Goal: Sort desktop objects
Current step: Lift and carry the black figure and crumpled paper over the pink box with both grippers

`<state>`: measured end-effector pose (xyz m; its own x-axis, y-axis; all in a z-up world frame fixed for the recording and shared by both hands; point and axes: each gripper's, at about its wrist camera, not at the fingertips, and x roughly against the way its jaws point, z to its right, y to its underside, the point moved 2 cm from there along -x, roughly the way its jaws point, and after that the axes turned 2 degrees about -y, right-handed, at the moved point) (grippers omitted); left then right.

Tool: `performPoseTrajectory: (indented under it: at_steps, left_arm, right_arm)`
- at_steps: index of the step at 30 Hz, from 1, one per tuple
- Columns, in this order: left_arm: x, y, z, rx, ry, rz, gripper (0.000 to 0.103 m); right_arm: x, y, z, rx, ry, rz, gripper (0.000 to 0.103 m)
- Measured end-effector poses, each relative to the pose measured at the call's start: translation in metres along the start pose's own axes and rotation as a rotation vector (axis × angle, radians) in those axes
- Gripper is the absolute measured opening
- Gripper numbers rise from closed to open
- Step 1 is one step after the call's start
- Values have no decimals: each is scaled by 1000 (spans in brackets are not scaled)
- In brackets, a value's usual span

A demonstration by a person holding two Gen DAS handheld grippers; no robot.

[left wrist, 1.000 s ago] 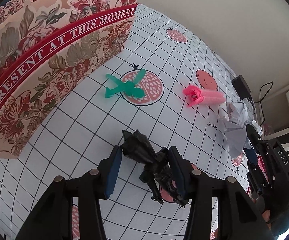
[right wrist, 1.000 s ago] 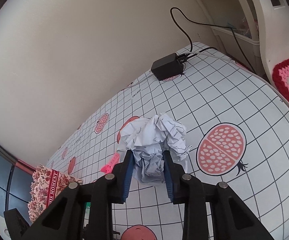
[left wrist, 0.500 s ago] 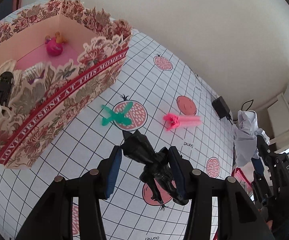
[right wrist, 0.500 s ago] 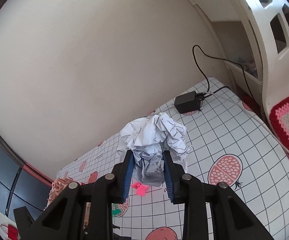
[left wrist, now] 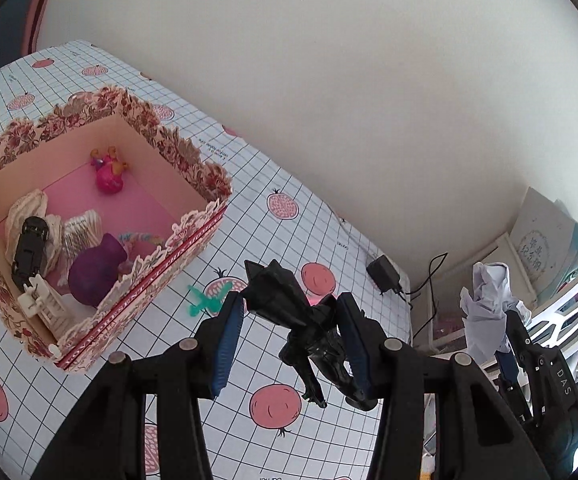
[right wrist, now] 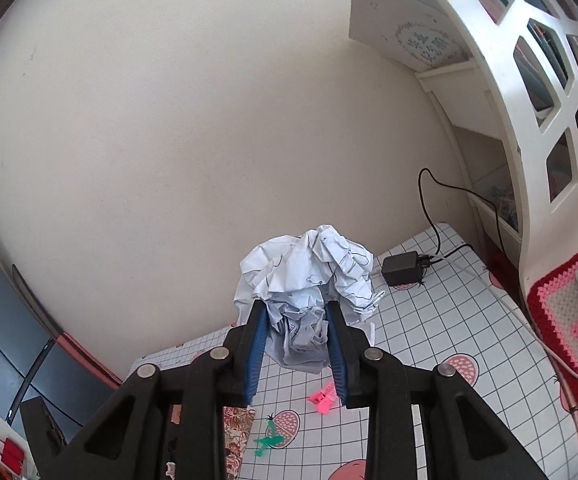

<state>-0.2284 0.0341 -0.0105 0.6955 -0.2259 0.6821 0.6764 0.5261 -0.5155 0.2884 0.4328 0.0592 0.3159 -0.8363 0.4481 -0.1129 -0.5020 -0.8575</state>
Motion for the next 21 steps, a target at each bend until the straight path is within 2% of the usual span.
performPoseTrajectory:
  at_steps: [9, 21]
  left_arm:
    - [26, -18, -8, 16, 29, 52, 50]
    - [39, -44, -60, 97, -10, 88, 50]
  right_arm:
    - [20, -6, -22, 36, -29, 27, 31]
    - [-1, 16, -52, 87, -74, -44, 31]
